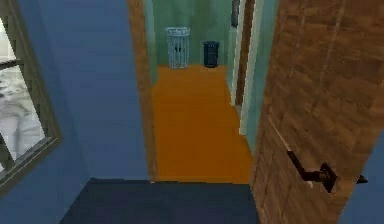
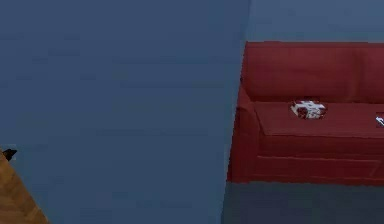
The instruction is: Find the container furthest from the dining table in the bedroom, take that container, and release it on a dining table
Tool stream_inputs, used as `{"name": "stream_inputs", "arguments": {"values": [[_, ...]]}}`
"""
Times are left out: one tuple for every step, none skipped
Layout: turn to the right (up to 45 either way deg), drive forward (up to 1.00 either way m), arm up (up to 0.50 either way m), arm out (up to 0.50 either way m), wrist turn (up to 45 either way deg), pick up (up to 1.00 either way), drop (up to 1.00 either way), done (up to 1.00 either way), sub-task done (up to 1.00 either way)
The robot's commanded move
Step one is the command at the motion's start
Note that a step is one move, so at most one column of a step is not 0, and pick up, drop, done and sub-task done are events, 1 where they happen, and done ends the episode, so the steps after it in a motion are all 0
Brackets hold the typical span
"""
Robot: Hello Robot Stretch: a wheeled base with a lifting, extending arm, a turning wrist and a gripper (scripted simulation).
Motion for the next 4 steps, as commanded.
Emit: {"name": "stream_inputs", "arguments": {"values": [[0.0, 0.5, 0.0, 0.0, 0.0, 0.0, 0.0, 0.0, 0.0], [6.0, 0.0, 0.0, 0.0, 0.0, 0.0, 0.0, 0.0, 0.0], [0.0, 0.6, 0.0, 0.0, 0.0, 0.0, 0.0, 0.0, 0.0], [0.0, 1.0, 0.0, 0.0, 0.0, 0.0, 0.0, 0.0, 0.0]]}}
